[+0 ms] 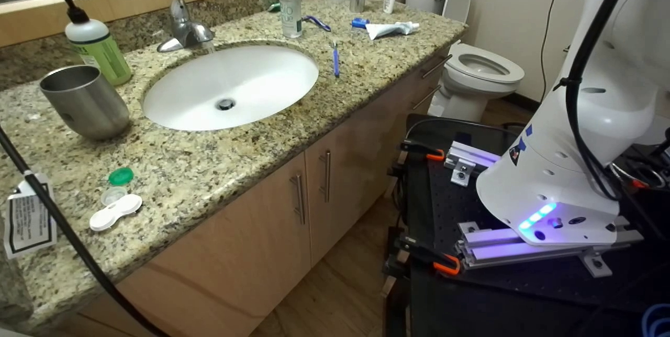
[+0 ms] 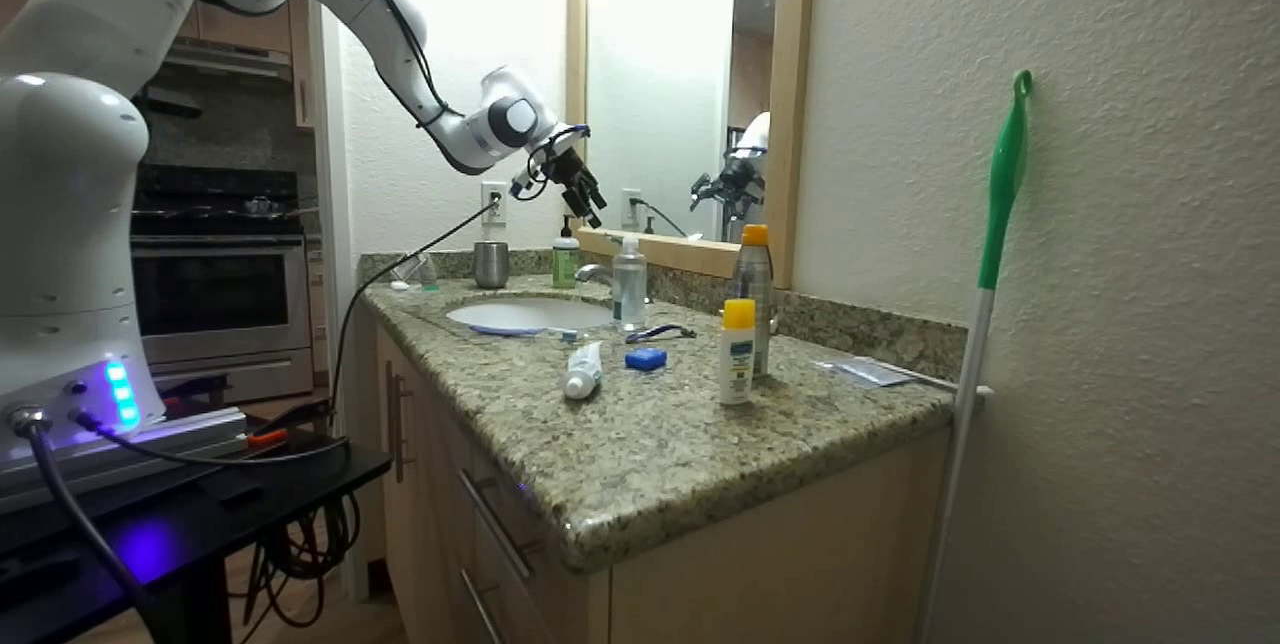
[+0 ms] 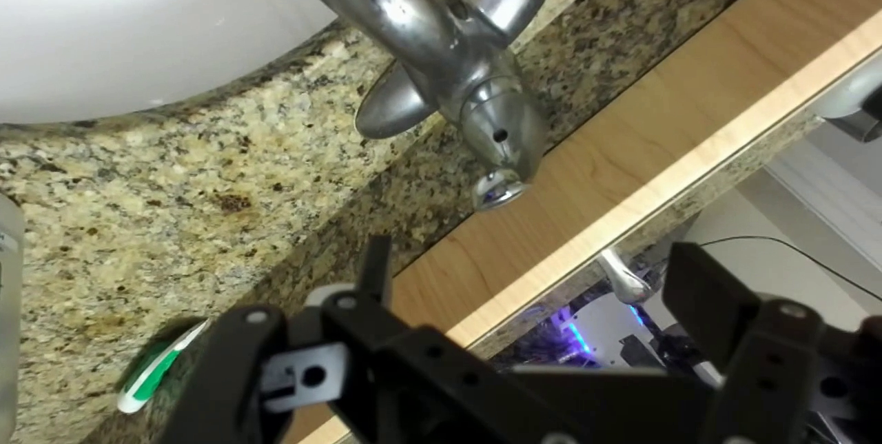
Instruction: Open the tap,wet the toothbrush then close the tap
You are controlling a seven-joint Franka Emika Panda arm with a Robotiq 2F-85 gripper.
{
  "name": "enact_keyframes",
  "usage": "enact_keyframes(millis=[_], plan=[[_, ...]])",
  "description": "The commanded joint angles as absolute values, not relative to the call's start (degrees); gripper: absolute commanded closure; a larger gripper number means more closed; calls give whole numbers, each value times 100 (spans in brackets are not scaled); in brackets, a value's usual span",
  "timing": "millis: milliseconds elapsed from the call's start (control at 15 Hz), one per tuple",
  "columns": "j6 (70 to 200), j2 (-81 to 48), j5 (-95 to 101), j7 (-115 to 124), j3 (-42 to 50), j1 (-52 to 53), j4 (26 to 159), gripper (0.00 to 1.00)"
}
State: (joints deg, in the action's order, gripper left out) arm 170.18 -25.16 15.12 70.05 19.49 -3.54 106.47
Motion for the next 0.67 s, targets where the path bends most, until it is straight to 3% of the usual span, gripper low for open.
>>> enact_keyframes(millis=[0, 333, 600], plan=[[17013, -2517, 1503, 7005, 1922, -379, 10631, 0], [18138, -2826, 1758, 7148, 2273, -199, 10414, 0], [18128, -2803, 1657, 7090, 2228, -242, 10453, 0]])
